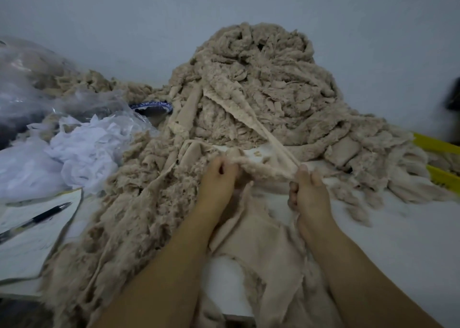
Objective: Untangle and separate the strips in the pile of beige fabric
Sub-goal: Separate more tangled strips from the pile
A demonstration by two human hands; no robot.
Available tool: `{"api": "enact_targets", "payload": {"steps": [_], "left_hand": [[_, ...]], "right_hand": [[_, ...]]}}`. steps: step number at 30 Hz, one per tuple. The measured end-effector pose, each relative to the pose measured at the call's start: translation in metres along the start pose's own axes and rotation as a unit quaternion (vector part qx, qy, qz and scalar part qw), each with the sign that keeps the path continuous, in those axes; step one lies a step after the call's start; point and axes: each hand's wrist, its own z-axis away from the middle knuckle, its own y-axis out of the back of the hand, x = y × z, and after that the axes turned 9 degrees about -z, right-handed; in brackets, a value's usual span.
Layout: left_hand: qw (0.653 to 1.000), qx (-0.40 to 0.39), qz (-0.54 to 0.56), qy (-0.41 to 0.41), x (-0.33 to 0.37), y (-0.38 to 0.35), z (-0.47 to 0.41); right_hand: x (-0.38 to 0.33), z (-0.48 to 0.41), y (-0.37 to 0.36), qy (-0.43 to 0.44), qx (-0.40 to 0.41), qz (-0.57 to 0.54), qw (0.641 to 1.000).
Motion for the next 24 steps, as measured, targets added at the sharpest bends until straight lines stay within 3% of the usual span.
{"api": "enact_targets", "payload": {"steps": [2, 4, 6, 9, 13, 16, 18, 21, 24], "left_hand": [[0.984, 0.010, 0.161, 0.079, 0.005, 0.011, -0.002], [0.950, -0.049, 0.283, 0.121, 0.009, 0.021, -0.002], [0.918, -0.111, 0.364, 0.115, 0.010, 0.028, -0.001], [0.895, -0.111, 0.422, 0.086, 0.011, 0.030, -0.002], [0.951, -0.156, 0.265, 0.025, 0.010, 0.021, 0.003], [0.993, -0.112, 0.034, 0.011, 0.003, 0.013, 0.006], [0.993, -0.041, -0.102, -0.033, -0.002, 0.010, 0.007], [0.975, 0.039, -0.199, -0.088, -0.004, 0.011, 0.002], [0.944, 0.043, -0.315, -0.093, -0.008, 0.011, -0.005]], "right_hand": [[-0.002, 0.006, -0.003, -0.043, -0.021, -0.009, 0.999], [-0.008, 0.003, -0.008, -0.076, -0.037, 0.003, 0.996], [-0.020, -0.005, -0.014, -0.093, -0.056, 0.021, 0.994], [-0.042, -0.025, -0.021, -0.121, -0.082, 0.001, 0.989], [-0.047, -0.047, -0.022, -0.166, -0.068, -0.065, 0.982], [-0.027, -0.054, -0.021, -0.187, -0.062, -0.097, 0.976], [-0.013, -0.055, -0.014, -0.188, -0.043, -0.123, 0.973], [-0.008, -0.060, -0.002, -0.174, -0.032, -0.155, 0.972], [-0.011, -0.065, 0.005, -0.145, -0.029, -0.133, 0.980]]}}
